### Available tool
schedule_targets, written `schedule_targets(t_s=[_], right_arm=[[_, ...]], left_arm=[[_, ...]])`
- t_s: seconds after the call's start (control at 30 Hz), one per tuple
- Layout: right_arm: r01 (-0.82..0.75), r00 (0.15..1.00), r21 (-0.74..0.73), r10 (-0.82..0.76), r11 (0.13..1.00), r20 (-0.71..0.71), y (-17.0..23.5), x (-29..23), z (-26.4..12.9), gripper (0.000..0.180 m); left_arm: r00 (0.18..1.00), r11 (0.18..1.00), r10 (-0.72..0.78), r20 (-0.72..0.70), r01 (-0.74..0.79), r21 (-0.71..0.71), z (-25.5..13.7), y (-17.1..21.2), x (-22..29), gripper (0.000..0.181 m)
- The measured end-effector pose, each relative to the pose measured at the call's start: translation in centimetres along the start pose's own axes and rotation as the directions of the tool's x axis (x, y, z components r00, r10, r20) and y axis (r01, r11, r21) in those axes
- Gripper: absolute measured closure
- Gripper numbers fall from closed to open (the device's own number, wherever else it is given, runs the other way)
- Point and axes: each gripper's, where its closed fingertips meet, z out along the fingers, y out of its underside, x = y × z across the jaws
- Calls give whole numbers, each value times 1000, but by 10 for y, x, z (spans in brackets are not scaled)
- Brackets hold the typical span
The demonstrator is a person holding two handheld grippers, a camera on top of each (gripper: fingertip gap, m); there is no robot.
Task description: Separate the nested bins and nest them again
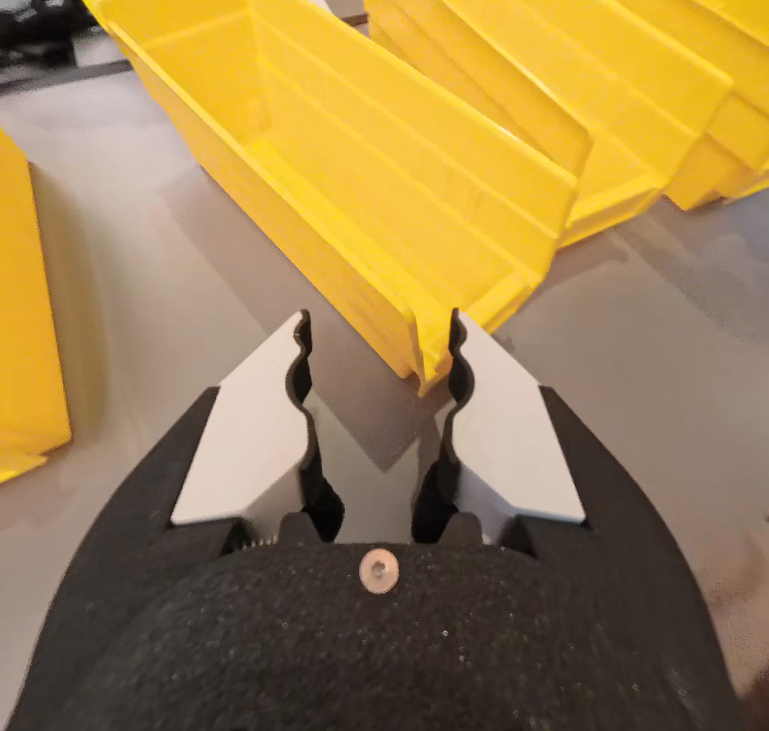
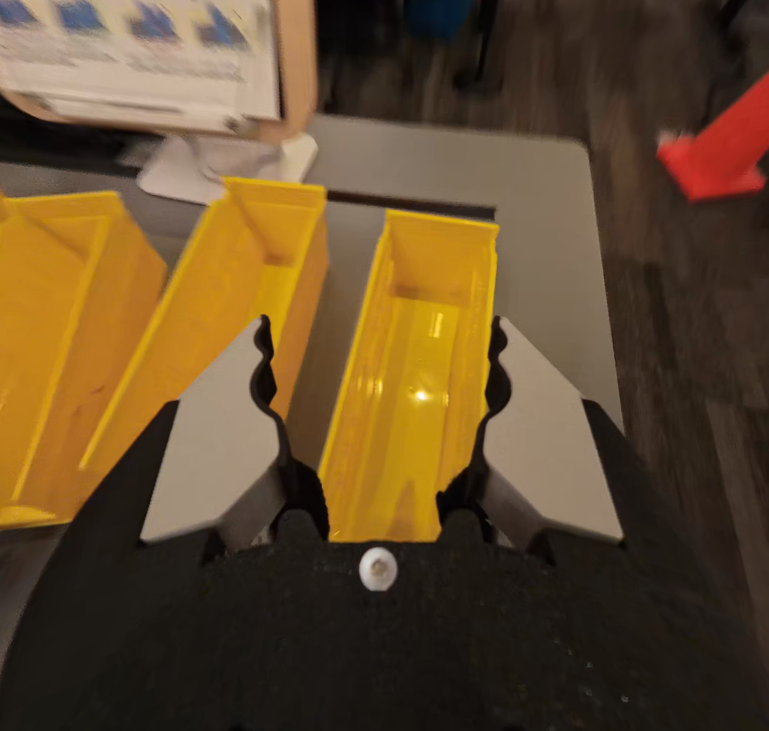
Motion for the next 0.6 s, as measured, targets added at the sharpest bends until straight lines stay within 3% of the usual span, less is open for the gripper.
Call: schedule_targets(t_s=[0.07, 0.1, 0.23, 0.3, 0.43, 0.6], right_arm=[[-1, 1000, 141, 2, 990, -3, 21, -25, -34, 84], [2, 1000, 178, -3, 984, 6, 39, -39, -47, 96], [-7, 1000, 246, 5, 969, 11, 120, -91, -81, 107], [47, 999, 266, -51, 963, 7, 146, -118, -89, 112], [202, 979, 192, -205, 960, 0, 164, -149, -86, 116], [44, 978, 73, -57, 996, 199, 184, -162, -76, 115]], left_arm=[[999, 1000, 16, 41, -15, -10, 9, -3, -7, 130], [999, 1000, 11, 49, -11, -6, 11, -5, -11, 131], [993, 999, -33, 110, 31, 20, 15, -10, -34, 152], [991, 999, -41, 126, 40, 9, 20, -10, -43, 153], [989, 999, -49, 143, 50, -4, 21, -9, -60, 148], [996, 993, -67, 66, 60, 102, -35, -9, -60, 137]])
